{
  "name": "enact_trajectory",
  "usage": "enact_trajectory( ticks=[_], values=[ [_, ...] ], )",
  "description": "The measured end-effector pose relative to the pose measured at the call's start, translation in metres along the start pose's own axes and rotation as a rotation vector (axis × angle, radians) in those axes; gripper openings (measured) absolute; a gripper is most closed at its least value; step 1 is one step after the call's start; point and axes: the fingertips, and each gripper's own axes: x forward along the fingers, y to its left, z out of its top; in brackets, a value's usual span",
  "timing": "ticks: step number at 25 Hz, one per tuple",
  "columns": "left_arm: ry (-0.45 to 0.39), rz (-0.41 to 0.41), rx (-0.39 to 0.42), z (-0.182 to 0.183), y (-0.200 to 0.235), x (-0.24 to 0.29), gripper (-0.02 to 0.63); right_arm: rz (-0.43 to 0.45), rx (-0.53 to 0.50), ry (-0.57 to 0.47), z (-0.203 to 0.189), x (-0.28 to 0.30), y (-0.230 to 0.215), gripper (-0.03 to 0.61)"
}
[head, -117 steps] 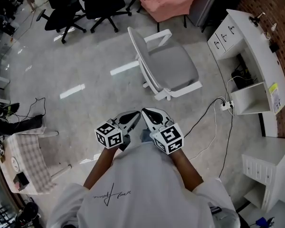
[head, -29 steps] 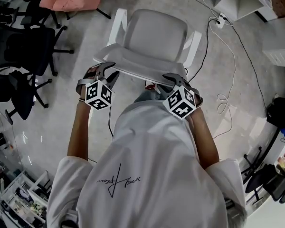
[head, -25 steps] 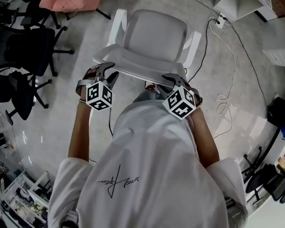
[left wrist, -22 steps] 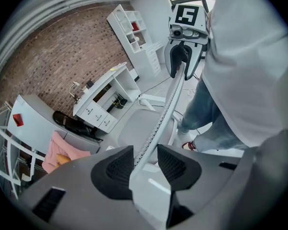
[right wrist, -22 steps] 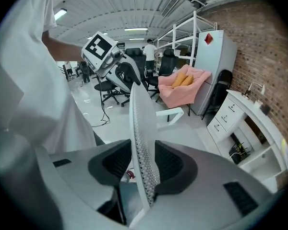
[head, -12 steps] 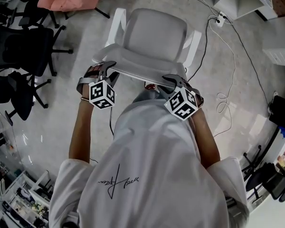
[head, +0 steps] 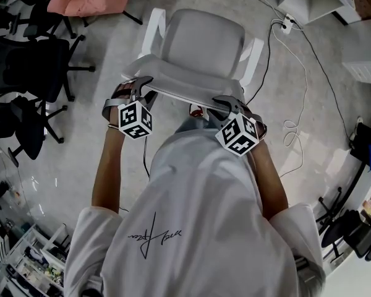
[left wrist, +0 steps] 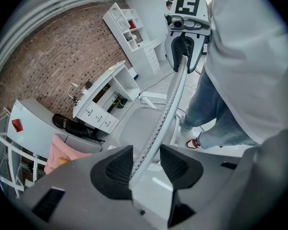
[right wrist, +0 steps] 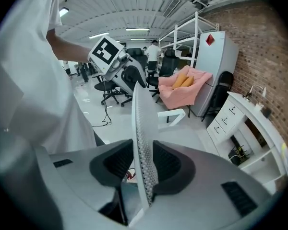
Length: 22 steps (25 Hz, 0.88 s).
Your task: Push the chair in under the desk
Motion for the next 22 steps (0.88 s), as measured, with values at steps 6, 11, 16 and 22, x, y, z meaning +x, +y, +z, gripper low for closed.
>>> enact_trajectory(
  ticks=[6, 11, 16, 22],
  values=[
    [-0.02, -0.012, -0.015, 0.007, 0.005, 0.004, 0.175, -0.004, -0.012, 0.006, -0.003, -0.003, -0.007, 0.135],
    [-0.036, -0.019, -0.021, 0.014, 0.008, 0.008, 0.176, -0.025, -0.035, 0.015, -0.006, -0.006, -0.015, 0.129],
    [-0.043, -0.018, -0.028, 0.027, 0.011, 0.017, 0.178, -0.05, -0.072, 0.018, -0.015, -0.01, -0.026, 0.118],
    [-0.049, -0.025, -0.03, 0.046, 0.015, 0.029, 0.178, -0.053, -0.075, 0.021, -0.028, -0.017, -0.045, 0.118]
  ],
)
